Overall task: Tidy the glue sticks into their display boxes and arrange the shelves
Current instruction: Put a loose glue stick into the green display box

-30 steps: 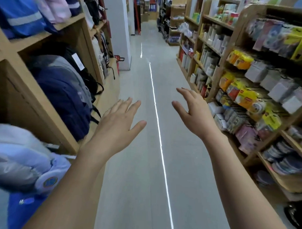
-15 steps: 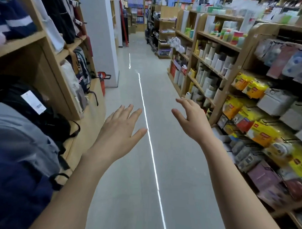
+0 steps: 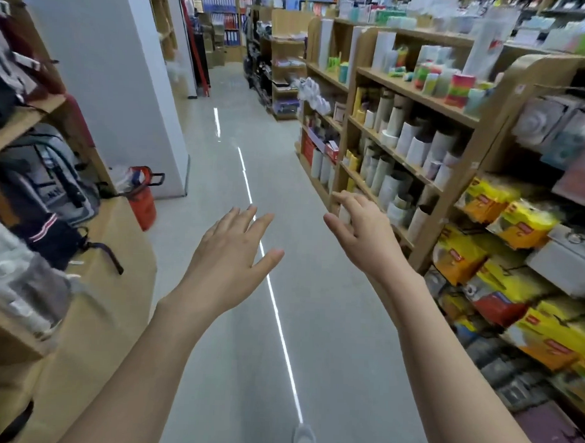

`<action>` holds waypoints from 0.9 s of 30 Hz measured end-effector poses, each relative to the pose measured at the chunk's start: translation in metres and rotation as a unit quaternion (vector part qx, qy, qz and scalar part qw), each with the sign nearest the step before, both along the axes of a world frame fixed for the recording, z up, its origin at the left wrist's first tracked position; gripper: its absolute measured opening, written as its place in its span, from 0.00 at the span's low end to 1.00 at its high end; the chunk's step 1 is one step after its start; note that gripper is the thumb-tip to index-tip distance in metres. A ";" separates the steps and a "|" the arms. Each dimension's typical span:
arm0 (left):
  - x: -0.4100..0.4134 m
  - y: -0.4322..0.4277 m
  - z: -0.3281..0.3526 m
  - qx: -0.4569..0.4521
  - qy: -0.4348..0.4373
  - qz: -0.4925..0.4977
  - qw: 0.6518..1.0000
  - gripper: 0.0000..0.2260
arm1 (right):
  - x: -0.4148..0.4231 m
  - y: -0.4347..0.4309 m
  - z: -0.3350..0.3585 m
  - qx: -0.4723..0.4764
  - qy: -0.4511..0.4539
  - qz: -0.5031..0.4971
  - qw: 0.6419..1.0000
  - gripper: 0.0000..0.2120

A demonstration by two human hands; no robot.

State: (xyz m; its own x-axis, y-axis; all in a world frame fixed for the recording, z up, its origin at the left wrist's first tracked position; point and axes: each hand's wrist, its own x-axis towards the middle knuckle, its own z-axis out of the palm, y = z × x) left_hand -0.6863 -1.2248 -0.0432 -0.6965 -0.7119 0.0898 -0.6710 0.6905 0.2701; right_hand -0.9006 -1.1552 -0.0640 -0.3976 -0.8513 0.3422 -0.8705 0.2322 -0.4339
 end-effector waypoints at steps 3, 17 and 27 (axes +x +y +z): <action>-0.067 -0.067 0.004 0.006 -0.002 -0.003 1.000 0.28 | -0.062 -0.067 0.005 0.016 -0.007 0.004 1.000 0.24; -0.285 -0.385 0.006 0.002 0.013 -0.011 1.000 0.29 | -0.282 -0.366 0.012 0.031 0.020 -0.008 0.999 0.25; -0.456 -0.624 0.019 0.001 0.001 -0.089 0.996 0.29 | -0.424 -0.579 0.021 0.009 -0.009 -0.072 0.997 0.22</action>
State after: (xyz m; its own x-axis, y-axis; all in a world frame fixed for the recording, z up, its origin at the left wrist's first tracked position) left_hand -1.1423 -1.8492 -0.0238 -0.8112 -0.5777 0.0903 -0.5380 0.7979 0.2718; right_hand -1.3243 -1.7346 -0.0434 -0.5219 -0.7912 0.3187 -0.8200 0.3625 -0.4429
